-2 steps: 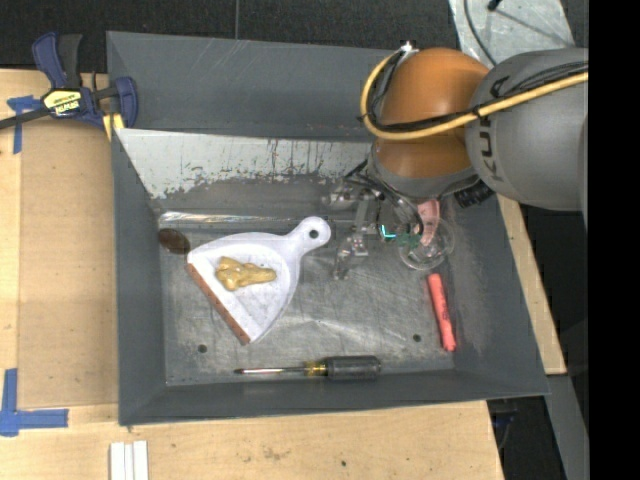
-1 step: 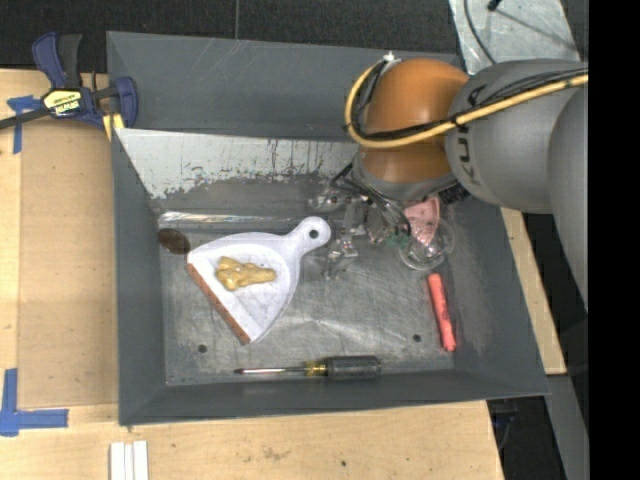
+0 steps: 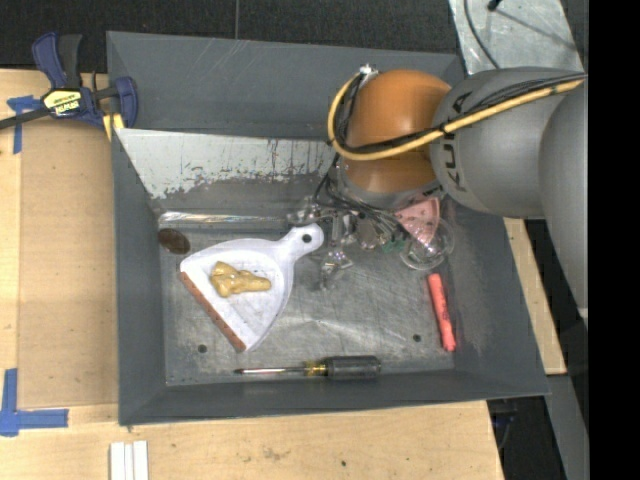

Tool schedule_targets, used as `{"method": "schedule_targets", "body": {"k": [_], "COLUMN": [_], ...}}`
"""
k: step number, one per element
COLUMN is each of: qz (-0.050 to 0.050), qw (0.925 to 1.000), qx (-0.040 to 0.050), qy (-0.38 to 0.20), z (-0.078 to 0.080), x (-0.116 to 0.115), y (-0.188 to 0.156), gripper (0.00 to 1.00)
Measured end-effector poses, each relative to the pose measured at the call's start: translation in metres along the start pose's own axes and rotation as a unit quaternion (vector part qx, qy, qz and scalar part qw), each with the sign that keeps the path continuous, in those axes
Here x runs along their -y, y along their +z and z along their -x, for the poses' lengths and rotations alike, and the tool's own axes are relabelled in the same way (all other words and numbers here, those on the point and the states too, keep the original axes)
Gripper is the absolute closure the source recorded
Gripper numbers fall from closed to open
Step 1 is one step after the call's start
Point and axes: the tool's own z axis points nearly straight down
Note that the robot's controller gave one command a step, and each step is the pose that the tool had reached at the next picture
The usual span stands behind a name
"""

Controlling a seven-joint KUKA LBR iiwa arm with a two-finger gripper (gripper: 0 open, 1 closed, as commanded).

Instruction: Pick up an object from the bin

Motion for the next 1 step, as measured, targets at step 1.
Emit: {"method": "schedule_targets", "body": {"k": [1], "qz": [0.0], "qw": [0.9972], "qx": [0.003], "qy": [0.074], "z": [0.0142], "x": [-0.0034], "y": [0.0247], "gripper": [1.0]}}
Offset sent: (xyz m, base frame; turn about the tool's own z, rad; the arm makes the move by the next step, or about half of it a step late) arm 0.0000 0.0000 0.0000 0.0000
